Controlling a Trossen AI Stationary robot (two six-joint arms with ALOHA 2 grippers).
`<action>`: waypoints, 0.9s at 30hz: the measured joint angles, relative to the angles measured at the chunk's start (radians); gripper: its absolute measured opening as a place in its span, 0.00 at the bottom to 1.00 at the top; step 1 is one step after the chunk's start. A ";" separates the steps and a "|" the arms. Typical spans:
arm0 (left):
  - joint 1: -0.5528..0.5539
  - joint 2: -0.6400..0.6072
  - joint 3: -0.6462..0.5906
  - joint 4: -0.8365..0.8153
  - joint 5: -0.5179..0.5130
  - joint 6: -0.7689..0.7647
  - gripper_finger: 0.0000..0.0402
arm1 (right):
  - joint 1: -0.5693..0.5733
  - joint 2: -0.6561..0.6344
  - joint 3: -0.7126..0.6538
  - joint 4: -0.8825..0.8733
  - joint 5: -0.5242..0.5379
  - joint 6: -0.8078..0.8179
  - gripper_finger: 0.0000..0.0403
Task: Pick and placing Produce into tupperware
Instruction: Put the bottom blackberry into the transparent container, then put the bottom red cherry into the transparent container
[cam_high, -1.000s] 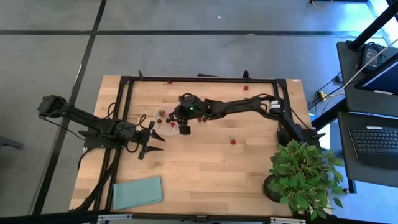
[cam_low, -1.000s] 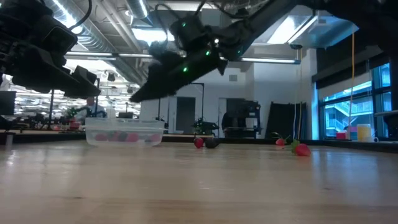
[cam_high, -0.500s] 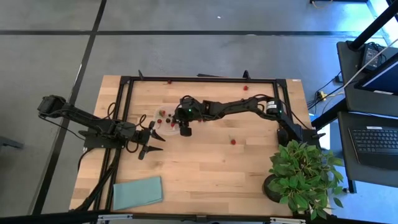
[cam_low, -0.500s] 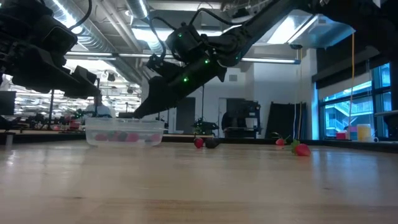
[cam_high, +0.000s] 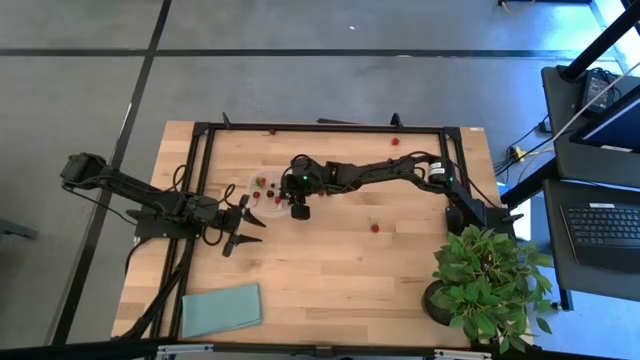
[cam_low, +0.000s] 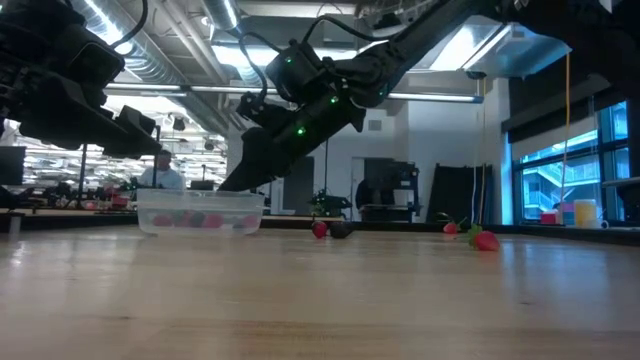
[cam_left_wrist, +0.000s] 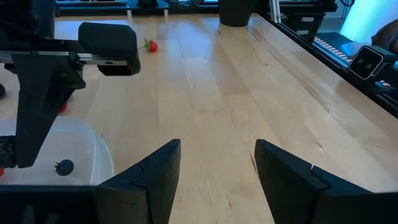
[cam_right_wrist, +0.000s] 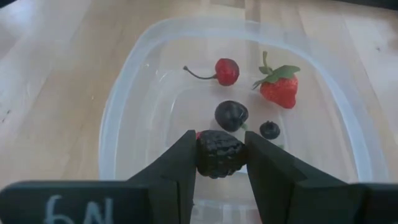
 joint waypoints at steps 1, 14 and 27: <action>0.000 0.000 0.000 0.000 0.000 0.000 0.50 | 0.000 0.000 0.000 0.000 0.000 0.000 0.31; 0.000 0.000 0.000 0.000 0.000 0.000 0.50 | 0.000 0.000 0.000 0.000 0.000 -0.004 0.33; 0.000 0.000 0.000 0.000 0.000 0.000 0.50 | 0.000 0.000 -0.001 0.000 -0.001 -0.004 0.50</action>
